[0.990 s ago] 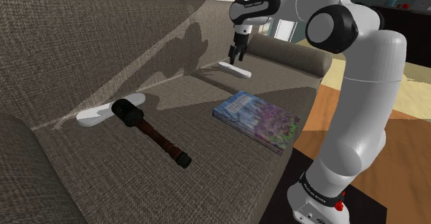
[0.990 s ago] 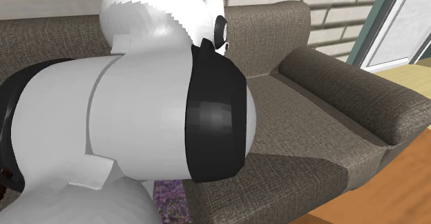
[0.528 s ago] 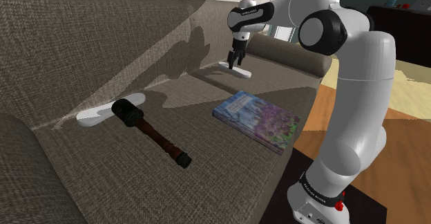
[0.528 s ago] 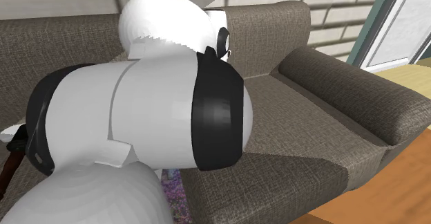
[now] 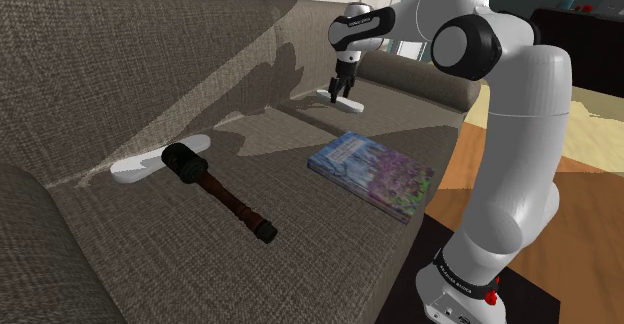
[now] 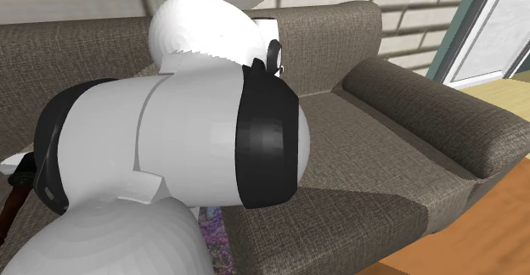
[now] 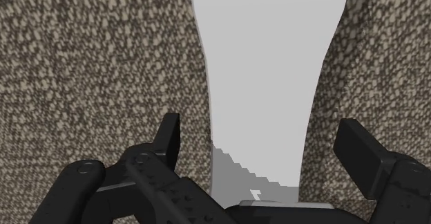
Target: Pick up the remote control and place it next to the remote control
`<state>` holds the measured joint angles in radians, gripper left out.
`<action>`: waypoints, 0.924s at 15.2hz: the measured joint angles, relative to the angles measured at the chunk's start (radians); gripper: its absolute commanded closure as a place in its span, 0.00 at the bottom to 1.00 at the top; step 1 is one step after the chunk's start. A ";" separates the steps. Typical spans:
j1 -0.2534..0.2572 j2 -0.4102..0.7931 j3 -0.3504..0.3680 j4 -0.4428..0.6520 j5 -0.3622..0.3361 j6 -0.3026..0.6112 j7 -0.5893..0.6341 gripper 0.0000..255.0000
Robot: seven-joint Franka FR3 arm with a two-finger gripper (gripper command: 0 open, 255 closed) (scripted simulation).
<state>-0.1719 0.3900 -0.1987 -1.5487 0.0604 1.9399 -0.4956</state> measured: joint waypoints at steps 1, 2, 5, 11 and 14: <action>0.000 0.000 0.000 0.000 0.000 0.000 0.000 1.00; 0.000 0.000 0.000 0.000 0.000 0.000 0.000 1.00; 0.000 0.000 0.000 0.000 0.000 0.000 0.000 1.00; 0.000 0.000 0.000 0.000 0.000 0.000 0.000 1.00; 0.001 -0.004 0.000 0.018 -0.001 -0.023 0.002 1.00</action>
<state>-0.1712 0.3856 -0.1989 -1.5304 0.0591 1.9168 -0.4938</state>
